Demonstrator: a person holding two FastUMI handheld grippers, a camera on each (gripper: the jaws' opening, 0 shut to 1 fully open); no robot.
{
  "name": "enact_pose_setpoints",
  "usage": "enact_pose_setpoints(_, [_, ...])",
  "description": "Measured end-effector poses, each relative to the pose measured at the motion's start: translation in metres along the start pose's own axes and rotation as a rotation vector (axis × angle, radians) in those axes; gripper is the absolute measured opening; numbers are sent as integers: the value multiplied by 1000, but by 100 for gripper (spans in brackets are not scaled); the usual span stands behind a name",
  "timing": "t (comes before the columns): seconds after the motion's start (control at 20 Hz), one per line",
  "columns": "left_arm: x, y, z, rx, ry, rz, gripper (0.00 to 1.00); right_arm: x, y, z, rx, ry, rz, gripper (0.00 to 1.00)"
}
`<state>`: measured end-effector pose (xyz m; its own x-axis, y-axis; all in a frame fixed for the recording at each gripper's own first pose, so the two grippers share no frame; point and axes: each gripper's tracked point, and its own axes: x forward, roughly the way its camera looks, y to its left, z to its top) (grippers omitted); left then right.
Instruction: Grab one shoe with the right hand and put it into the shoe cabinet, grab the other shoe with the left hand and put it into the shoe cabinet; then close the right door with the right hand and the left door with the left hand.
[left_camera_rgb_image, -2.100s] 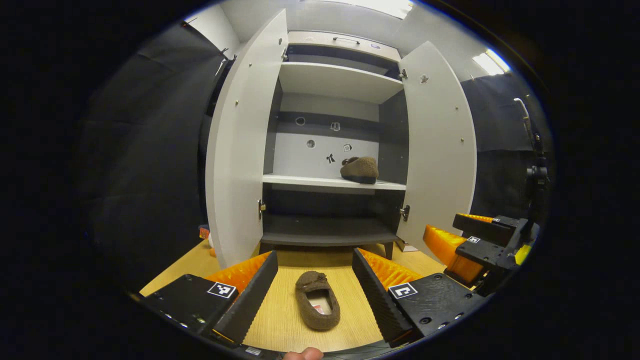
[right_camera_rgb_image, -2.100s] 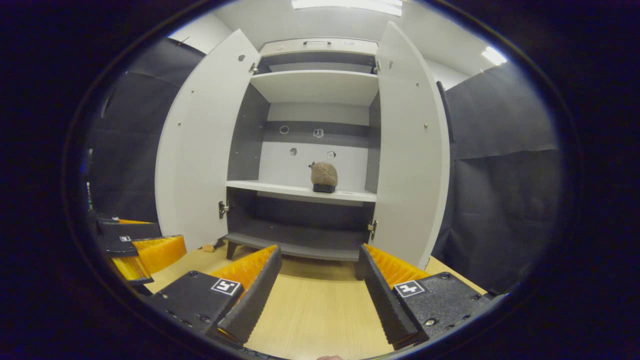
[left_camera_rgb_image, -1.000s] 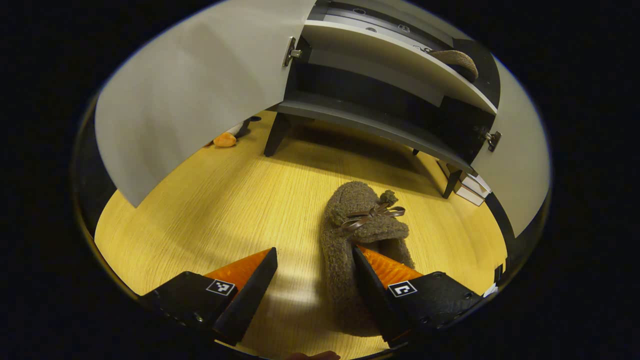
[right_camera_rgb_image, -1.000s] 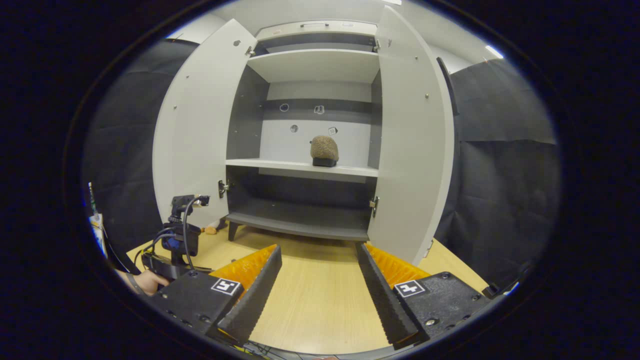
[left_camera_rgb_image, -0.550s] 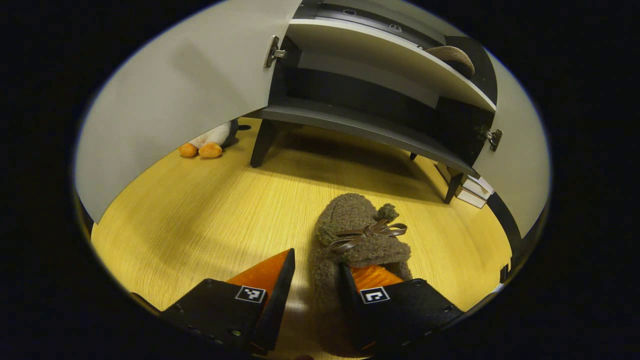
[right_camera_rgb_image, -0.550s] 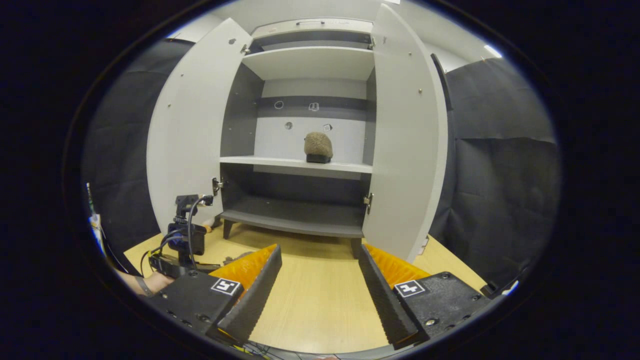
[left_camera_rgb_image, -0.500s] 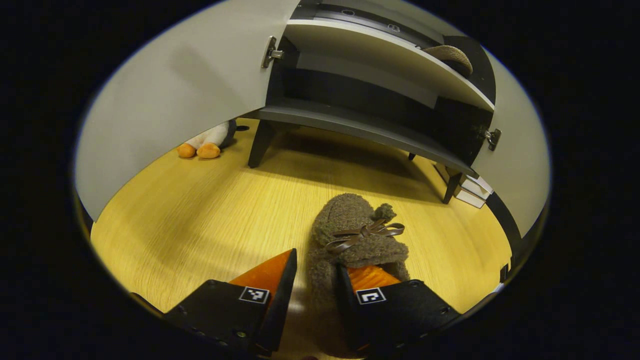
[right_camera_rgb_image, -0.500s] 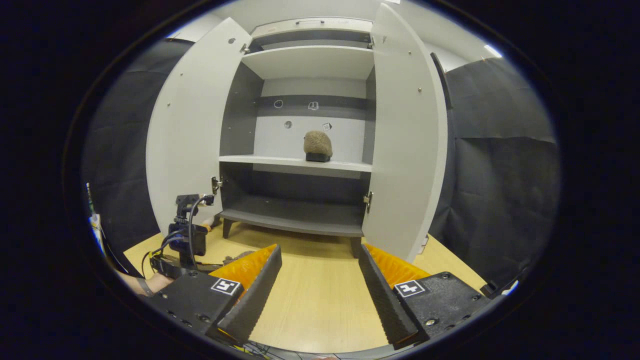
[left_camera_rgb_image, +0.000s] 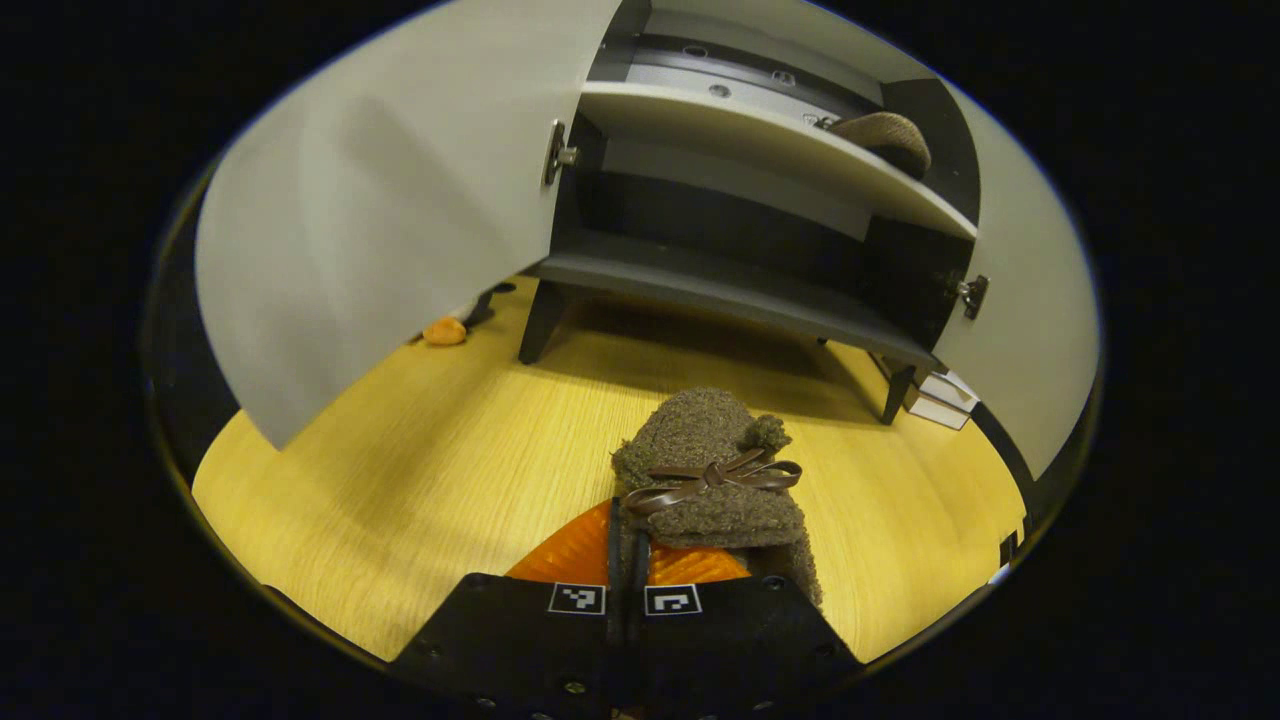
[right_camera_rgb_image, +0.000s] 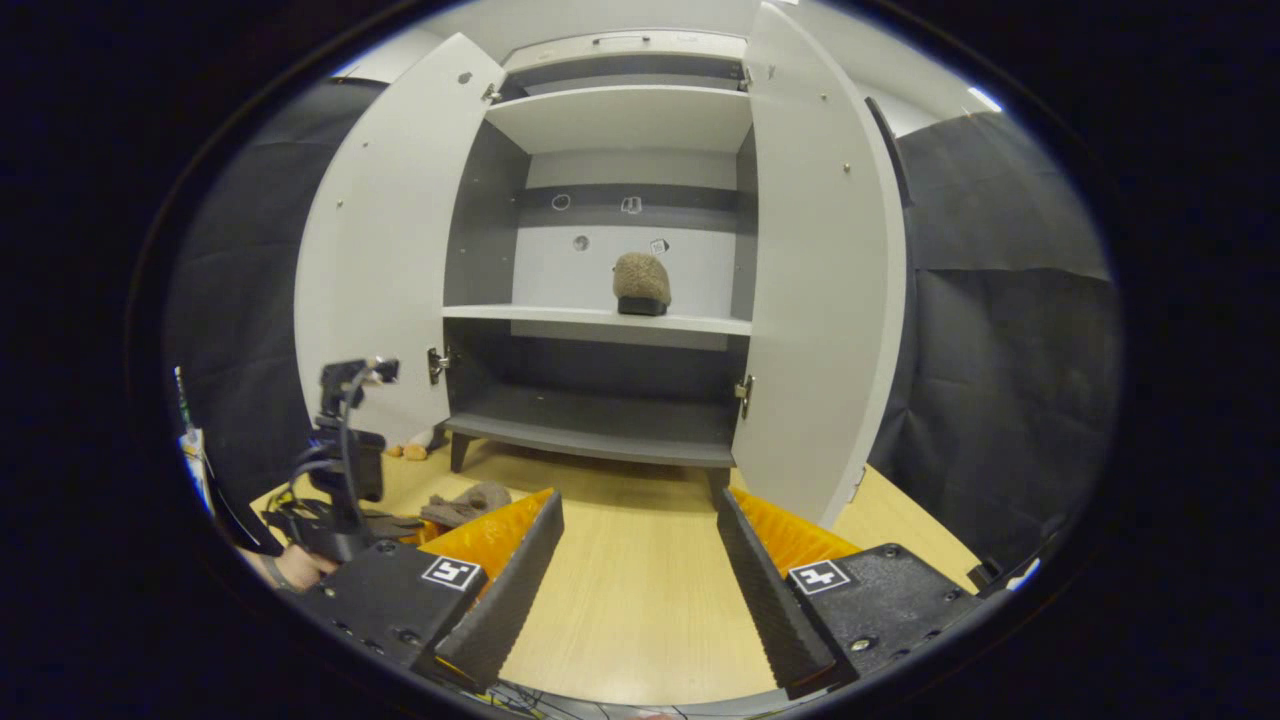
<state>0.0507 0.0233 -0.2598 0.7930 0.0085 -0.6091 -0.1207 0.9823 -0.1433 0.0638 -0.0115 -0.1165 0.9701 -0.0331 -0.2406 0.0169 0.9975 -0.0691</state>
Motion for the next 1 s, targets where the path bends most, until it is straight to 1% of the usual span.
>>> enact_pose_setpoints(0.1, [-29, -12, 34, 19, -85, -28, 0, 2, 3, -3, 8, 8, 10, 96])
enact_pose_setpoints(0.2, [-51, -29, 73, 15, -159, -71, 0, 4, 7, -2, 15, 7, 20, 97])
enact_pose_setpoints(0.3, [-64, -46, 118, 0, -220, -112, 0, 5, 10, 0, 17, -2, 27, 96])
enact_pose_setpoints(0.4, [-65, -62, 167, -24, -279, -142, 0, 4, 12, 4, 17, -12, 31, 96])
enact_pose_setpoints(0.5, [-57, -75, 219, -49, -336, -161, 0, 2, 11, 6, 14, -19, 33, 96])
enact_pose_setpoints(0.6, [-44, -86, 269, -68, -379, -161, 0, 1, 9, 10, 12, -29, 27, 97])
enact_pose_setpoints(0.65, [-43, -96, 300, -65, -401, -164, 0, 0, 6, 11, 13, -33, 21, 97])
enact_pose_setpoints(0.7, [-31, -99, 317, -54, -414, -158, 0, -1, 3, 12, 12, -34, 16, 97])
enact_pose_setpoints(0.75, [-19, -103, 348, -46, -412, -147, 0, 0, -1, 11, 10, -31, 8, 96])
enact_pose_setpoints(0.9, [26, -110, 403, -29, -365, -152, 0, -2, -9, 17, 17, -42, -14, 96])
enact_pose_setpoints(1.0, [63, -106, 421, -13, -299, -103, 0, -3, -16, 17, 25, -44, -32, 96])
